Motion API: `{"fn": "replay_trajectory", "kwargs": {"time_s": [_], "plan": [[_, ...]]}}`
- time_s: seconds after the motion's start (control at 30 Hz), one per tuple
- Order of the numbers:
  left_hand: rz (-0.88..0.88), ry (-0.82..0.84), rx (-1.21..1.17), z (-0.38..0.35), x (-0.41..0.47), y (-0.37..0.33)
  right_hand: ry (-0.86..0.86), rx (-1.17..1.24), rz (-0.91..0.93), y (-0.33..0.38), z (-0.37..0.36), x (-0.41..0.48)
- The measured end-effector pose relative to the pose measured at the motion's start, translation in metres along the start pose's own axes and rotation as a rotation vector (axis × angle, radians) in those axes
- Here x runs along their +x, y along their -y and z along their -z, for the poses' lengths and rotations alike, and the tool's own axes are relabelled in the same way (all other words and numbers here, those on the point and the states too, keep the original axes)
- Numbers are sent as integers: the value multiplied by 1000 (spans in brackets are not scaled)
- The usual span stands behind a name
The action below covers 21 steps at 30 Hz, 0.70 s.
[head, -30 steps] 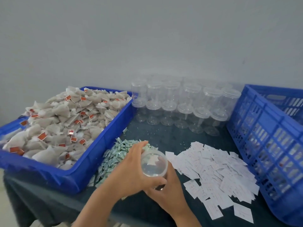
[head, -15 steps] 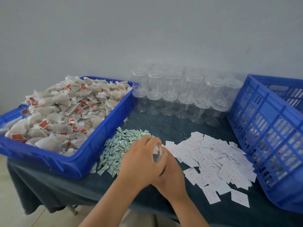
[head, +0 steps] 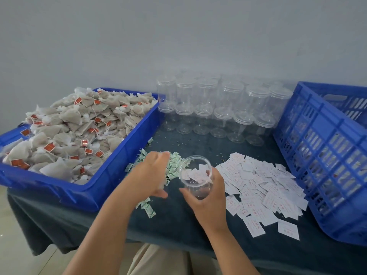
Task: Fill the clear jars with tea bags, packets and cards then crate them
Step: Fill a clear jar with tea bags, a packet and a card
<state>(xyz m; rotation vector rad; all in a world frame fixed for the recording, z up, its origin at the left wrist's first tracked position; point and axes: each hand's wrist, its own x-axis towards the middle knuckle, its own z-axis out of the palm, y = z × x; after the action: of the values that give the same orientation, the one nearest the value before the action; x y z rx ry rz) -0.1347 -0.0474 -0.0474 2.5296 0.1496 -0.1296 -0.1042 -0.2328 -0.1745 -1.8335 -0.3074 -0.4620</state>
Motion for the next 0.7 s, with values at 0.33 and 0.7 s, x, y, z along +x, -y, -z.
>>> {"fn": "replay_trajectory", "kwargs": {"time_s": [0.33,0.7], "plan": [[158,-312,-402,-59,24,43,-56,366,-179,1,7,-3],[-15,-381,172,-121,44,57,36,362,-256,8,7,-1]]}}
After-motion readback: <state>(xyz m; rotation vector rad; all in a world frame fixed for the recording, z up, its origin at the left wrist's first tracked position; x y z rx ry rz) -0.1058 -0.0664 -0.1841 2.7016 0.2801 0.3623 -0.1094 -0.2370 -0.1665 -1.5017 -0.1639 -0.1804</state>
